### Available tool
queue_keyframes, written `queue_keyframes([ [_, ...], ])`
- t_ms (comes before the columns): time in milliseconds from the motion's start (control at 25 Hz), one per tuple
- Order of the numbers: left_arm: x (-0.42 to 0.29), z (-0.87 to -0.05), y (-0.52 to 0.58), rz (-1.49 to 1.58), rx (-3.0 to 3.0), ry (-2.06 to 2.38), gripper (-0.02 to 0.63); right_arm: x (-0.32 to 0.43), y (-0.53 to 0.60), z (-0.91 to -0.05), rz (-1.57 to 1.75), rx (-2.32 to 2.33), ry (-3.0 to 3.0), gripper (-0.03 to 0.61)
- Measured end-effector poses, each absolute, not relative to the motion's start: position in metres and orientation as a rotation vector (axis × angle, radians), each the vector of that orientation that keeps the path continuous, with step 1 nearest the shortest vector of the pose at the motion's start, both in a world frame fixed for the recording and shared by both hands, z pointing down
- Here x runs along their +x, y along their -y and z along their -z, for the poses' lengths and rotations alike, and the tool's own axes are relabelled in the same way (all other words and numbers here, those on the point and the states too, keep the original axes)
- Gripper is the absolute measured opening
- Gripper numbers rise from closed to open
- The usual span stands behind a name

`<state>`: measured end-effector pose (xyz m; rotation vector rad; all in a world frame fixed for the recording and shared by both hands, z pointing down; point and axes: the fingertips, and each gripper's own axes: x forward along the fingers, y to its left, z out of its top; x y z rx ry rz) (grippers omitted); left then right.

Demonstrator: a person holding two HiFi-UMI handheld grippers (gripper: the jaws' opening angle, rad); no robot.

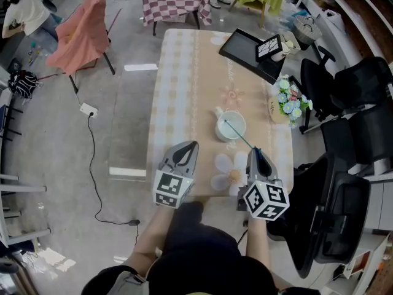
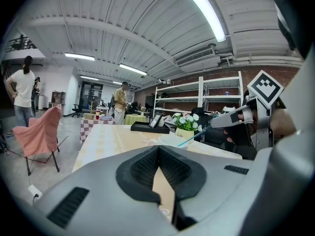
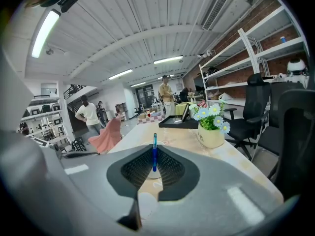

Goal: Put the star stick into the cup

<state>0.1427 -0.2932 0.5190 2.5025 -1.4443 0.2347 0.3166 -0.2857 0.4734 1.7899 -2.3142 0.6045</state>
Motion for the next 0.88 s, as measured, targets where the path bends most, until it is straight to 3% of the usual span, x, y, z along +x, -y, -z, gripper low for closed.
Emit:
queue_keyframes([
  [320, 0.141, -0.521, 0.290, -0.251, 2.502, 1.437, 0.011, 0.318, 0.284, -0.473, -0.608, 1.808, 2.306, 0.023],
  [680, 0.142, -0.513, 0.288, -0.233, 2.529, 1.412, 0.011, 0.317, 0.278, -0.468, -0.614, 1.810, 2.309, 0.110],
  [880, 0.148, -0.507, 0.286, -0.214, 2.556, 1.383, 0.011, 0.317, 0.271, -0.464, -0.604, 1.828, 2.305, 0.121],
])
